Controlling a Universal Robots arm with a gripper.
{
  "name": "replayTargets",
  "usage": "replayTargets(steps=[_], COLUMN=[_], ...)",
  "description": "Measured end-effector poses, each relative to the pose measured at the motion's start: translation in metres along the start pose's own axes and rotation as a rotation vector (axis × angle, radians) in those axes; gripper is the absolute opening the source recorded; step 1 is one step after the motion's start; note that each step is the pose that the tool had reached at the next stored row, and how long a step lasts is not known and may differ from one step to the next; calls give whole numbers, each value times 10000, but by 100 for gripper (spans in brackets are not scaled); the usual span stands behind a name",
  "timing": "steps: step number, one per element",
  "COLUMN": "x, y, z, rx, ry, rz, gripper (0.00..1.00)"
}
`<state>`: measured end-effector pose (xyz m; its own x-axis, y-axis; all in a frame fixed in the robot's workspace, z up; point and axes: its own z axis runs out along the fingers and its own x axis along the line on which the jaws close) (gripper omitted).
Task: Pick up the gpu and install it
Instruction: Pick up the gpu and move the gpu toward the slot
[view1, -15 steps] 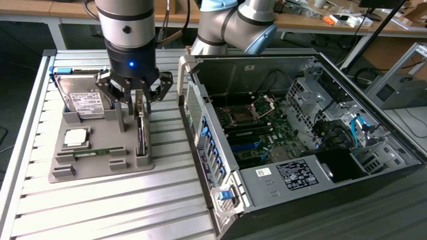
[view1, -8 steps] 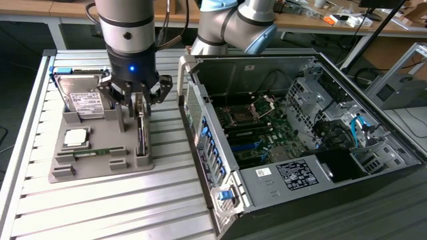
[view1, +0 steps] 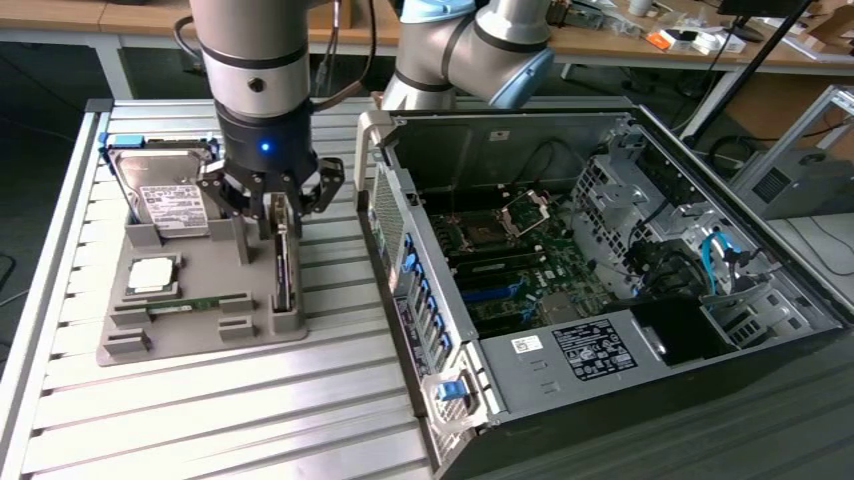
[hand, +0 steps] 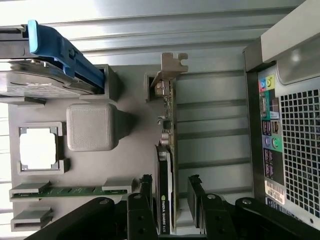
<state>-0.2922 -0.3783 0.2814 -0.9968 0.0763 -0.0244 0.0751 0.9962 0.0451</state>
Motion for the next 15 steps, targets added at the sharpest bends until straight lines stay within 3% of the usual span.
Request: replayTargets(steps=[15], x=[8], y=[52], z=[173], rx=[-1], ry=[0], rz=[0], gripper=[42])
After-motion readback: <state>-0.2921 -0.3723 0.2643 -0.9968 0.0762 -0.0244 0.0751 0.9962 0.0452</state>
